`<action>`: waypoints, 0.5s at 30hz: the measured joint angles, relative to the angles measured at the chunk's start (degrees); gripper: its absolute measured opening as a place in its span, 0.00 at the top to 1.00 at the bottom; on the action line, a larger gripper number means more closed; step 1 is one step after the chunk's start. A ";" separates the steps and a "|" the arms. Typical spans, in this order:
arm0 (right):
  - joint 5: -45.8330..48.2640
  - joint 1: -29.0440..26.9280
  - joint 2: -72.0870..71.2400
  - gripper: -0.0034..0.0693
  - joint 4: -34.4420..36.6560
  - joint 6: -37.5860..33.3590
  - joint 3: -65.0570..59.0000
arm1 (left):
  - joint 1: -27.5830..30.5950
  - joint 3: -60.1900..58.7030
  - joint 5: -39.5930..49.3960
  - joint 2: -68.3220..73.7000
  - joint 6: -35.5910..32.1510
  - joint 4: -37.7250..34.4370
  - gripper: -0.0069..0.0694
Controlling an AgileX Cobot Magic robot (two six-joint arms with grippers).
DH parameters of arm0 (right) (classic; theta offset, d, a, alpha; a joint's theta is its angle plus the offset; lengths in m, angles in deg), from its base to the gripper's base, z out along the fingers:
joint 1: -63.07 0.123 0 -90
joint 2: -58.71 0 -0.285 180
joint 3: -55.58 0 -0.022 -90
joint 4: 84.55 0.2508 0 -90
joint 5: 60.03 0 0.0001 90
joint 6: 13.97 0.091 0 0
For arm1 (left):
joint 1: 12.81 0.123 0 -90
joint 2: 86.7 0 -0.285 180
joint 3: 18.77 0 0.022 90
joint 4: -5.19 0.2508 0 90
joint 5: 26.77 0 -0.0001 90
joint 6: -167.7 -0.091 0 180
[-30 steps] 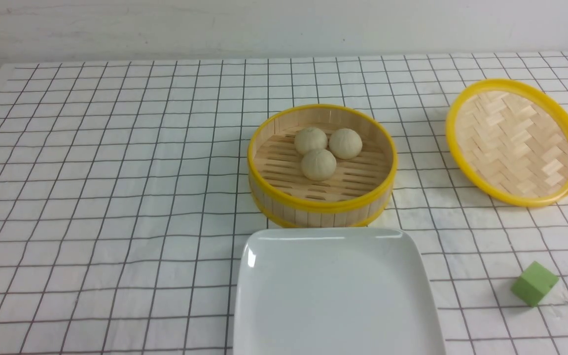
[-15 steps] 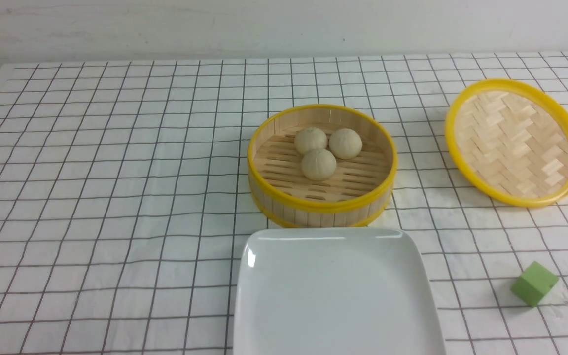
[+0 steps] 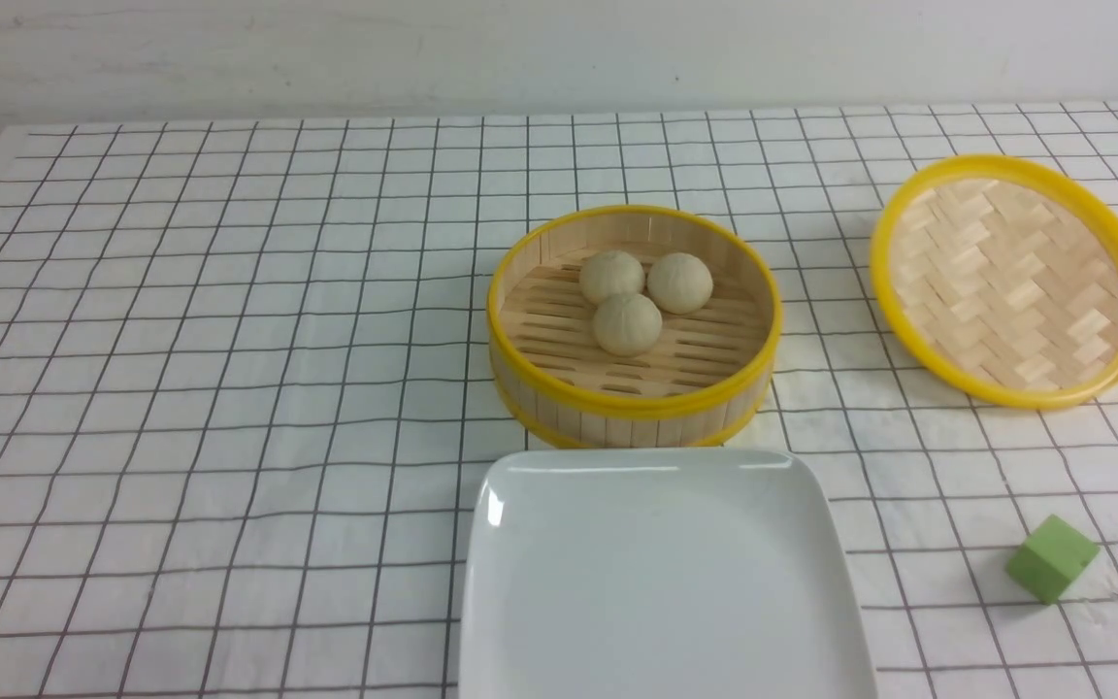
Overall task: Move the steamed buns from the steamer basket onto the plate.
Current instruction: Use the right arm to grab the steamed stuffed bun that is closest to it
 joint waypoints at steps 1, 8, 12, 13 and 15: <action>0.16 0.00 0.00 0.62 0.00 -0.11 0.00 | 0.00 0.00 -0.03 0.00 0.00 0.32 0.59; 1.60 0.00 0.00 0.62 -0.05 -0.69 0.00 | 0.00 0.00 0.12 0.00 0.00 1.95 0.59; 1.63 0.00 0.00 0.62 -0.29 -0.75 0.00 | 0.00 0.00 0.33 0.00 0.00 4.50 0.59; 1.67 0.00 0.00 0.62 -0.29 -0.74 0.00 | 0.00 0.00 0.33 0.00 0.00 5.03 0.59; 1.74 0.00 0.00 0.62 -0.29 -0.74 0.00 | 0.00 -0.05 -0.03 0.00 0.35 4.79 0.59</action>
